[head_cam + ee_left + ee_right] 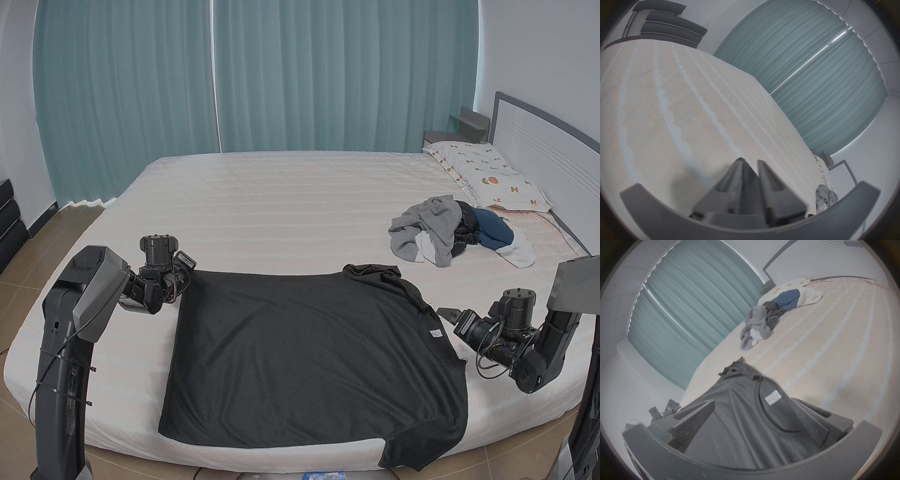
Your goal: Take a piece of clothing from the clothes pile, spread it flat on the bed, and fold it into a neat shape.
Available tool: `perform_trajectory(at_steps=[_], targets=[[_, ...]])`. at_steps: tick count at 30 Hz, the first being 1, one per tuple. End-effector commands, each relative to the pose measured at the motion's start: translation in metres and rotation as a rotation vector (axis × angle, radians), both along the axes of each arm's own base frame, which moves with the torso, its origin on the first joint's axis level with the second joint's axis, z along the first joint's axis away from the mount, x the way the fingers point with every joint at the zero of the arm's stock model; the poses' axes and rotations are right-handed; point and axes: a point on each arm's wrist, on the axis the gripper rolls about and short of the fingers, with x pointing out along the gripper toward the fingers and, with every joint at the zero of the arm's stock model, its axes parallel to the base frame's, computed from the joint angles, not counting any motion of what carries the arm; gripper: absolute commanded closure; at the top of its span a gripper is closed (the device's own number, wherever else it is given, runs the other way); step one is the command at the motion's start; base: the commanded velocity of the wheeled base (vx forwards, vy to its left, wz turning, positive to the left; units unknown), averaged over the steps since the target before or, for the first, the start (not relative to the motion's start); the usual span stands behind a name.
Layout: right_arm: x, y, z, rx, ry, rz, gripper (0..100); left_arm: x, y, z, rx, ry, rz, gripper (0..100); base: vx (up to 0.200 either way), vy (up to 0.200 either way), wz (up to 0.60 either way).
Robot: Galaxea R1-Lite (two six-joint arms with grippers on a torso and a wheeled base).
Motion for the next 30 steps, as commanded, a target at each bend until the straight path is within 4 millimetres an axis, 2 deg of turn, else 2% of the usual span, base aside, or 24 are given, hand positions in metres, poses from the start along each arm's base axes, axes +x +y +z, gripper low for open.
perform_trajectory(at_steps=[1,4,6,8,9,10,13,15,19,25,30], targets=[[0.012,0.004,0.007,0.008,-0.042,0.003,0,0.0,-0.002,-0.003,-0.002,0.005,-0.004,0,0.0,0.0,0.0],[0.022,0.01,0.005,0.005,-0.042,0.017,0,0.0,-0.002,-0.003,-0.002,0.007,-0.002,0,0.0,0.0,0.0],[0.038,0.02,0.0,-0.001,-0.011,0.037,0,-0.001,0.002,-0.002,-0.007,0.008,0.01,0,0.0,0.0,0.0],[0.057,0.032,0.005,-0.006,0.013,0.059,0,-0.003,0.005,0.001,-0.053,0.009,0.037,0,0.0,0.0,0.0],[0.058,0.033,0.005,-0.005,0.015,0.06,0,-0.003,0.005,0.001,-0.057,0.009,0.039,0,0.0,0.0,0.0],[0.074,0.042,0.011,-0.012,0.037,0.074,0,-0.005,0.007,0.009,-0.111,0.003,0.056,0,0.0,0.0,0.0],[0.097,0.048,0.011,-0.046,0.049,0.079,0,-0.011,0.013,0.011,-0.137,0.018,0.065,0,0.0,0.0,0.0],[0.113,0.051,0.004,-0.102,0.062,0.1,0,-0.017,0.013,0.01,-0.153,0.041,0.04,0,0.0,0.0,0.0],[0.125,0.054,-0.006,-0.158,0.076,0.126,0,-0.023,0.013,0.009,-0.161,0.063,0.027,0,0.0,0.0,0.0],[0.155,0.056,-0.032,-0.355,0.038,0.119,0,-0.03,0.009,0.004,-0.158,0.091,0.021,0,0.0,0.0,0.0],[0.168,0.056,-0.044,-0.371,0.031,0.107,0,-0.031,0.008,0.002,-0.158,0.103,0.02,0,0.0,0.0,0.0]])
